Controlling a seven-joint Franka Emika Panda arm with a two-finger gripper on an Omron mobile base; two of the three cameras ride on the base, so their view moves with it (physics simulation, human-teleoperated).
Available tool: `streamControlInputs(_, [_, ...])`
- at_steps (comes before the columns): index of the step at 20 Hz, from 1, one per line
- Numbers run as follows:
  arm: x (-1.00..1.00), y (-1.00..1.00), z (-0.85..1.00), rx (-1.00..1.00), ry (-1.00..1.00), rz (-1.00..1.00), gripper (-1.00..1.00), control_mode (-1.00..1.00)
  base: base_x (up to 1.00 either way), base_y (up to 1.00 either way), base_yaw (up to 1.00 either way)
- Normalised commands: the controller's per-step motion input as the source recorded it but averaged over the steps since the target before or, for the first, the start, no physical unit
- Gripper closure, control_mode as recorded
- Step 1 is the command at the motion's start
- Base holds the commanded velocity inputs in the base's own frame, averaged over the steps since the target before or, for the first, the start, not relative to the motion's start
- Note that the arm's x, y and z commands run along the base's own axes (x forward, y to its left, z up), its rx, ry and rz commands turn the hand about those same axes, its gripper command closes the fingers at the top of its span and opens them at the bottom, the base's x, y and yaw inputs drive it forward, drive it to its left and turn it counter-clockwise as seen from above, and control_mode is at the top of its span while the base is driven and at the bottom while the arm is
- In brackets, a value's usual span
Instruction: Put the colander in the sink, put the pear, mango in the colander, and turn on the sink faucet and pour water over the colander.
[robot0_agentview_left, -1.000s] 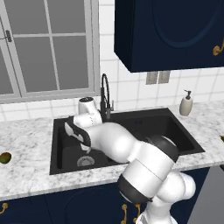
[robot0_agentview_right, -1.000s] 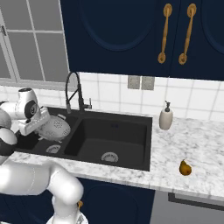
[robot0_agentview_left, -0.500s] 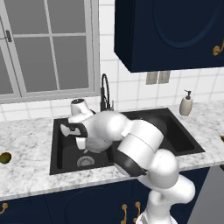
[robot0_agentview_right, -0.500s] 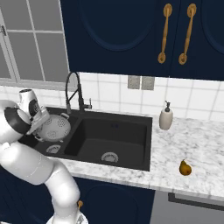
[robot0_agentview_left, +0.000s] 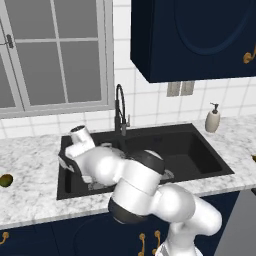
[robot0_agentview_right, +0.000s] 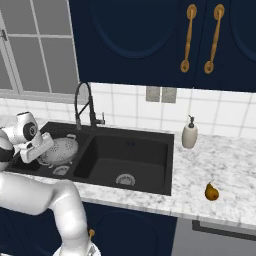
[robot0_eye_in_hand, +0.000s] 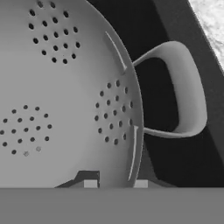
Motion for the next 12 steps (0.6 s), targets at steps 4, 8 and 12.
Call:
streamControlInputs(4, [-0.12,0.00,-0.64,-0.09,0.00,-0.22,1.00,-1.00,0.00,0.00,0.00])
streamControlInputs(8, [0.00,0.00,-0.55,-0.06,-0.02,-0.20,1.00,-1.00,0.00,0.00,0.00])
streamControlInputs(12, [0.00,0.08,-0.55,-0.01,0.00,-0.19,1.00,-1.00,0.00,0.00,0.00])
